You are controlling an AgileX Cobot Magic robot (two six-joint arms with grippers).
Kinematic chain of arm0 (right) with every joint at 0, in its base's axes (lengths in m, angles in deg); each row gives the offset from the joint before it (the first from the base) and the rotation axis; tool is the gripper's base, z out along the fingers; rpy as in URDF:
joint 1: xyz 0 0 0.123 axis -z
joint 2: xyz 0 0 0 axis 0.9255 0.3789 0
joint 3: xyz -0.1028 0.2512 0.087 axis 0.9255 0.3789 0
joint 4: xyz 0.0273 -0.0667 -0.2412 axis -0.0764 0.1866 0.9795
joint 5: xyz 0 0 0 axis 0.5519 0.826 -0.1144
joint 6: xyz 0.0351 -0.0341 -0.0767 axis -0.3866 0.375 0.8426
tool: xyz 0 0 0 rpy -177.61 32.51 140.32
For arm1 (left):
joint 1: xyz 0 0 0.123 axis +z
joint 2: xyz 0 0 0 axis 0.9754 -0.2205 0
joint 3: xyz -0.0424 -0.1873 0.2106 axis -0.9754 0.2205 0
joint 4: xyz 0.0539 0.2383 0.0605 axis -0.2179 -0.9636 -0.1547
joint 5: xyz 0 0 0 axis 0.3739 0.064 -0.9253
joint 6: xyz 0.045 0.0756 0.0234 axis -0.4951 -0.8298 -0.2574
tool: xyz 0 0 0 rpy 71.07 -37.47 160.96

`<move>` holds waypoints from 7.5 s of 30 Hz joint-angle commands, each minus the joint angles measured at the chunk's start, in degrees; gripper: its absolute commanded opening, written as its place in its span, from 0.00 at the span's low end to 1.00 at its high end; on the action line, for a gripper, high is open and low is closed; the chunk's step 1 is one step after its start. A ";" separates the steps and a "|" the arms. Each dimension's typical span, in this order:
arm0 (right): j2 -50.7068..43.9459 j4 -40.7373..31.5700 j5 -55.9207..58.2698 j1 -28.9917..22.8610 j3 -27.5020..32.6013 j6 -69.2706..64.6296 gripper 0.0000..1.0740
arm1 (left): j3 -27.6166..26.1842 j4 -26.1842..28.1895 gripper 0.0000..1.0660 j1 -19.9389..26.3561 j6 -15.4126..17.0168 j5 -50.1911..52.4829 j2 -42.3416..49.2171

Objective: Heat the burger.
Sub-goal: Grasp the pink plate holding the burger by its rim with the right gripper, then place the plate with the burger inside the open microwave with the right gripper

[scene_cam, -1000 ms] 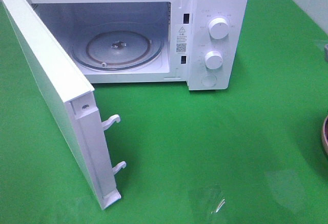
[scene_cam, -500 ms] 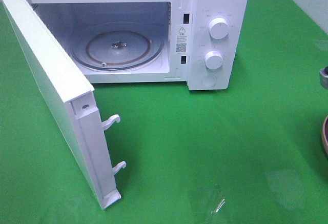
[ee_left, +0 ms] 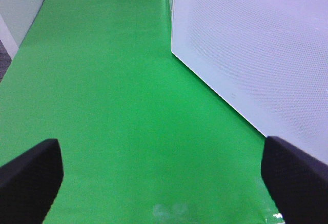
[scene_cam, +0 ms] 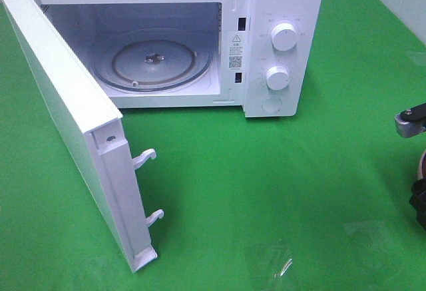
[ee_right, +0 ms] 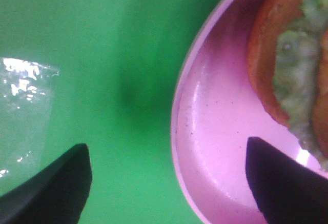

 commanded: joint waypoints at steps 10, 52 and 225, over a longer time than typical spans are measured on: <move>4.24 0.57 -6.30 4.24 1.38 -2.98 0.71 | -0.06 0.23 0.94 -0.40 -0.11 0.74 0.80; 9.22 3.44 -8.19 2.81 1.09 -17.07 0.00 | -0.06 0.23 0.94 -0.40 -0.11 0.74 0.80; -17.99 -13.64 -9.91 -34.43 0.74 77.75 0.01 | -0.06 0.23 0.94 -0.40 -0.11 0.74 0.80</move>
